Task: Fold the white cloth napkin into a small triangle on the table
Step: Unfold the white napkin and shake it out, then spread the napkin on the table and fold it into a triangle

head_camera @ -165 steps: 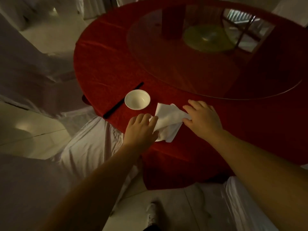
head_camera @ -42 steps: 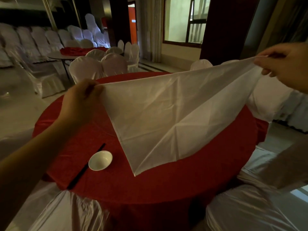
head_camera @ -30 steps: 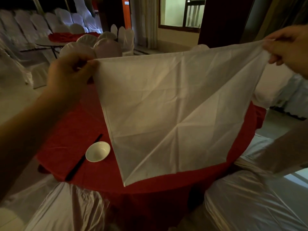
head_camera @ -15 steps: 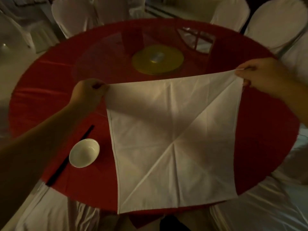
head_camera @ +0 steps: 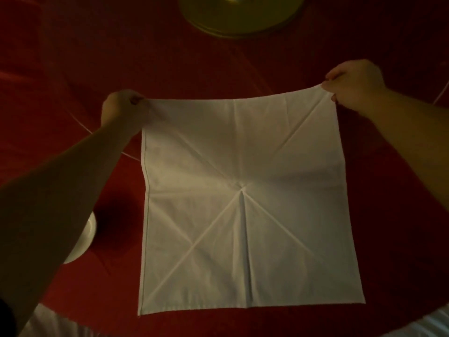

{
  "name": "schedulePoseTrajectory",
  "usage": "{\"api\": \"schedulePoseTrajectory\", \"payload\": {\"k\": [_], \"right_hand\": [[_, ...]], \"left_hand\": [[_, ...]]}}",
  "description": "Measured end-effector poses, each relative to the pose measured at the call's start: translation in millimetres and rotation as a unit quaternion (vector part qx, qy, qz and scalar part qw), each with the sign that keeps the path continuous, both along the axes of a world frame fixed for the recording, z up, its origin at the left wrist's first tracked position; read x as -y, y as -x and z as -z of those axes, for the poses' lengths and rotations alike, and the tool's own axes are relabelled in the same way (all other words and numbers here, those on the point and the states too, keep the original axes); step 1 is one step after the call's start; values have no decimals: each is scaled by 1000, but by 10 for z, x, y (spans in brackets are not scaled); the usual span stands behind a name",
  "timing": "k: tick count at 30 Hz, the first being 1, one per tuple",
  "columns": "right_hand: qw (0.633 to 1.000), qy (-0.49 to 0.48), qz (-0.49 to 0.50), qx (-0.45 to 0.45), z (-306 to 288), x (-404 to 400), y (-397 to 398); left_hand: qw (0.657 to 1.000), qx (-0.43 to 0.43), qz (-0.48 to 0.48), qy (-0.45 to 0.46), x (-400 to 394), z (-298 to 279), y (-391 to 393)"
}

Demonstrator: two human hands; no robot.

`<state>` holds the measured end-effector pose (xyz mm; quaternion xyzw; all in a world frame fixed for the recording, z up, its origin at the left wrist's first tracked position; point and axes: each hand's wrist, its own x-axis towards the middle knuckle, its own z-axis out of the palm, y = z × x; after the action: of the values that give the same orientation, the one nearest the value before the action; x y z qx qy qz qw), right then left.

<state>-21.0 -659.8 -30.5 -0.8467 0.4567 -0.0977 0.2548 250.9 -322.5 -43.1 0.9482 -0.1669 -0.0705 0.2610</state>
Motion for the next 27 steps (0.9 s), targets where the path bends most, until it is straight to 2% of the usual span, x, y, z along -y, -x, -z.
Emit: {"api": "schedulePoseTrajectory", "payload": {"k": [4, 7, 11, 14, 18, 22, 27], "right_hand": [[998, 22, 49, 17, 91, -81, -21], [993, 60, 67, 74, 5, -418, 74], [988, 50, 11, 143, -96, -1346, 320], [980, 46, -84, 174, -48, -2241, 561], [979, 14, -174, 105, 206, -3086, 863], [979, -19, -197, 55, 484, -3540, 1041], [971, 82, -224, 2, 725, -3640, 1213]], "left_hand": [[998, 15, -59, -21, 19, 124, 50], [994, 78, -69, 22, -16, 20, 376], [986, 130, 70, 75, -257, -81, 1285], [981, 101, 160, 41, -478, 39, 2028], [965, 73, 252, -17, -802, 324, 2731], [940, 78, 326, -60, -1112, 542, 3010], [914, 118, 368, -121, -1321, 740, 3042]]}}
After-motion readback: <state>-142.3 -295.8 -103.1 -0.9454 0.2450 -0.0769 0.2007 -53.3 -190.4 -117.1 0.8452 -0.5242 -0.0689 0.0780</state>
